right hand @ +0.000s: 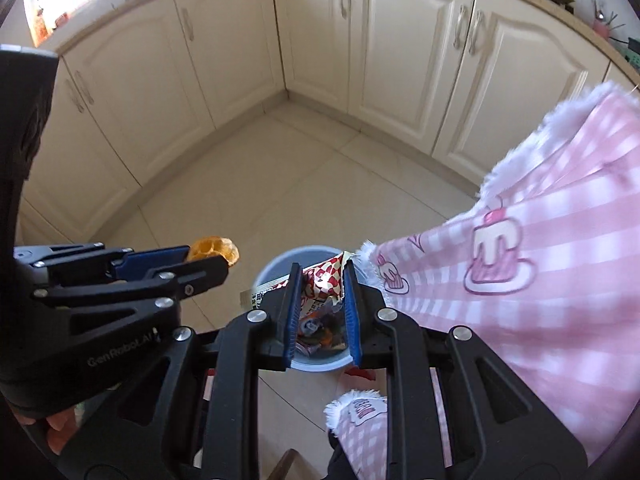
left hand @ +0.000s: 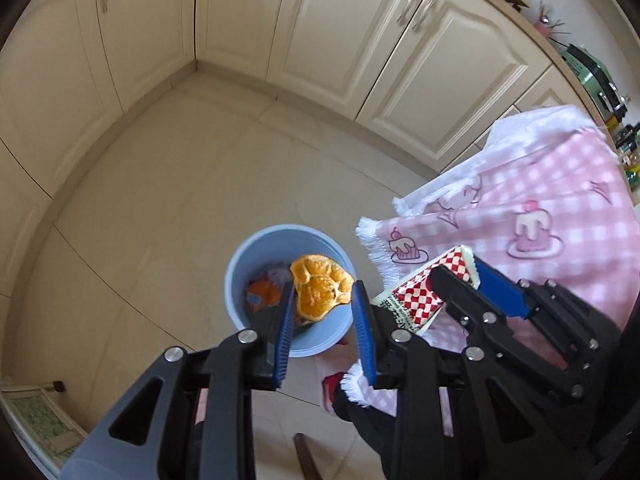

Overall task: Collect trash
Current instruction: 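Carry peel and checkered wrapper over the blue bucket and open both grippers, then move both open grippers back to the table toward the black snack bag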

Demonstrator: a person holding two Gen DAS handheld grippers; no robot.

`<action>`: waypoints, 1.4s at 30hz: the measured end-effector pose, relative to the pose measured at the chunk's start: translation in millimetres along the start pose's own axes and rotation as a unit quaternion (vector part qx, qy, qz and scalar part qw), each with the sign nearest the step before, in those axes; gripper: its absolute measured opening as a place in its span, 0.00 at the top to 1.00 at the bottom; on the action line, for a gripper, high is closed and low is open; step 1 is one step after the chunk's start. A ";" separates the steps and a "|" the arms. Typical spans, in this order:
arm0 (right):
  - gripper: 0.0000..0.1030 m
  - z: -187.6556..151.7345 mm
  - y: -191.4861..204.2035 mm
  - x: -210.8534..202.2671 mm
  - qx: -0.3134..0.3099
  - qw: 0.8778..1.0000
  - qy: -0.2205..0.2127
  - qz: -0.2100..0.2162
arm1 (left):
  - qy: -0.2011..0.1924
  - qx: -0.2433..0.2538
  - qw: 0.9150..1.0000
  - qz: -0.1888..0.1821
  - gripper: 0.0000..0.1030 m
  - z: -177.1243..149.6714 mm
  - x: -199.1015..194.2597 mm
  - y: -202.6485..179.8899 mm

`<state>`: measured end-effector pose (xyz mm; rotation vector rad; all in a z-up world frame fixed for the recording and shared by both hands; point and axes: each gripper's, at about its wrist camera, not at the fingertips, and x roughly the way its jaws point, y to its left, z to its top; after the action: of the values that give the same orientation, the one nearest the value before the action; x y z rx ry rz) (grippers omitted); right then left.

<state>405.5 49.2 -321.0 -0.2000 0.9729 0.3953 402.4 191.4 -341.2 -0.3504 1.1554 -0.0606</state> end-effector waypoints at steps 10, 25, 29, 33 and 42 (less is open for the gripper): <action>0.80 -2.5 -10.4 34.5 0.008 1.000 0.020 -0.015 | 0.005 -0.042 0.999 0.000 0.46 5.8 28.4 18.3; 0.80 11.8 -2.7 35.8 0.005 1.000 0.012 -0.005 | 0.003 -0.064 0.998 0.009 0.46 -5.6 15.1 43.6; 0.79 19.2 -2.0 24.8 0.005 1.000 -0.006 -0.008 | -0.004 -0.064 0.998 0.007 0.46 -5.7 4.2 43.7; 0.78 27.7 1.9 10.6 0.001 1.000 -0.023 -0.010 | -0.017 -0.062 0.998 0.005 0.46 -6.3 -11.6 41.4; 0.78 30.8 5.4 -40.6 0.005 0.998 -0.055 -0.004 | -0.053 -0.054 0.997 0.000 0.46 -11.6 -57.9 25.8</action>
<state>406.4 55.0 -270.1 -0.1718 0.8652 0.3903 364.8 226.0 -301.9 -0.4441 1.0561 0.0198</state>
